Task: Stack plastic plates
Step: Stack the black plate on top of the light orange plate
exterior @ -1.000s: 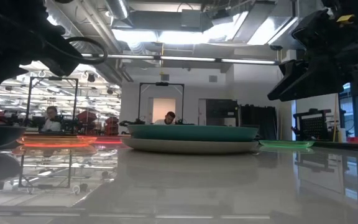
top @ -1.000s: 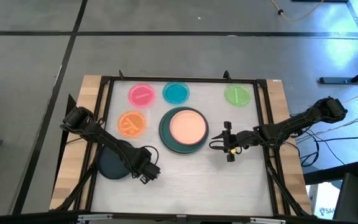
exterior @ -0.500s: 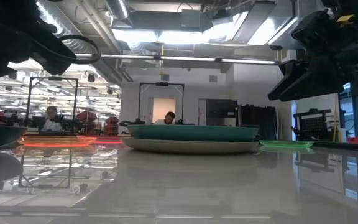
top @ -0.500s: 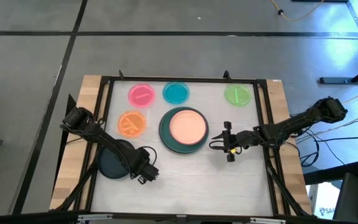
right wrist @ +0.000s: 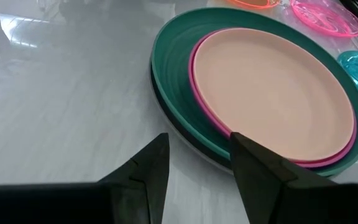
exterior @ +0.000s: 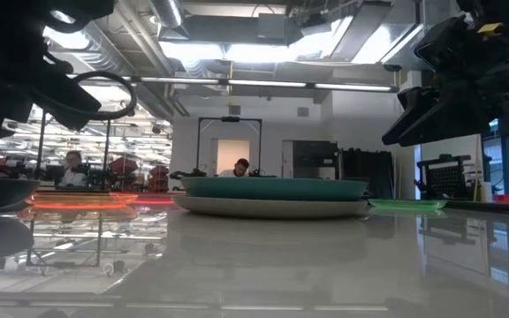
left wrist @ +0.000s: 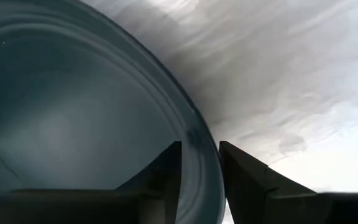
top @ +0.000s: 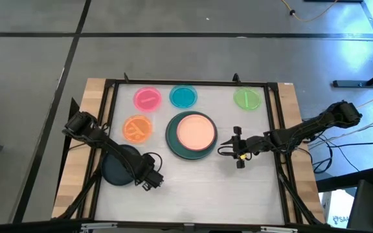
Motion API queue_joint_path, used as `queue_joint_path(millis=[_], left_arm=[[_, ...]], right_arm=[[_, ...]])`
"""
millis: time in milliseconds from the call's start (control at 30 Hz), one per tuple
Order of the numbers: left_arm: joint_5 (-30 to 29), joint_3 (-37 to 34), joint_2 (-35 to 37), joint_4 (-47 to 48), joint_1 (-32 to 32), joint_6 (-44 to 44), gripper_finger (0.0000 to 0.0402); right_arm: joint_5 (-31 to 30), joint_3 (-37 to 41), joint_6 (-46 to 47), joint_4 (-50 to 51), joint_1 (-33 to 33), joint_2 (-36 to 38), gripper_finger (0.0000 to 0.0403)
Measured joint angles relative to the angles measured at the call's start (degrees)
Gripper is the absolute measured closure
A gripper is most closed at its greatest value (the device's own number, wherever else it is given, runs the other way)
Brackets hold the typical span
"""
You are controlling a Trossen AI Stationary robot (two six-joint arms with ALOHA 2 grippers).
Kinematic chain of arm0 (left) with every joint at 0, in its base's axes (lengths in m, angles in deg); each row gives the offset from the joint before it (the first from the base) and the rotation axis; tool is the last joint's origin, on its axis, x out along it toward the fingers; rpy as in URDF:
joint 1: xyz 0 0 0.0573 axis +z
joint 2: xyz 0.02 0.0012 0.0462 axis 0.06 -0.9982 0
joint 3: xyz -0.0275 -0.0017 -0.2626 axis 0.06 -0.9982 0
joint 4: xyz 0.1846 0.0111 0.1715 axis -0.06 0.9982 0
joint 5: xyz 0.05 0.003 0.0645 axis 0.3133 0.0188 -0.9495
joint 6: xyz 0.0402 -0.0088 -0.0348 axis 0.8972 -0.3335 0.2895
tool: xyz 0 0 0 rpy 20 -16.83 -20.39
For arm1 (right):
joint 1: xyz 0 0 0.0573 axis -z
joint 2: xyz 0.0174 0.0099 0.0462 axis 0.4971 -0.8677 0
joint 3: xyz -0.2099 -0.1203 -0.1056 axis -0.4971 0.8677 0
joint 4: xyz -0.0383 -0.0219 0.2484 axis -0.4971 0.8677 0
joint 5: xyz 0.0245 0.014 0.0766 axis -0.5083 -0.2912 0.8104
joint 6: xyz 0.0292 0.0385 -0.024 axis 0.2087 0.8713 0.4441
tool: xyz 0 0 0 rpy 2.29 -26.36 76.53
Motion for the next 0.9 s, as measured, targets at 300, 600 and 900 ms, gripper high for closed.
queue_joint_path(millis=[300, 600, 900], left_arm=[[-1.1, 0.0, 0.0, 0.5, 0.3, 2.5, 0.0383], [-0.4, 6.7, 0.0, 6.4, 1.2, 7.5, 0.0391], [-19.2, 22.4, 0.0, 12.2, 1.0, 22.8, 0.0391]], right_arm=[[-0.5, 0.0, 0.0, 0.0, 0.0, 0.0, 0.0244], [-0.6, 0.0, 0.2, -0.1, 0.0, 0.0, 0.0244], [-0.6, 0.0, 0.5, 0.0, 0.0, 0.0, 0.0244]])
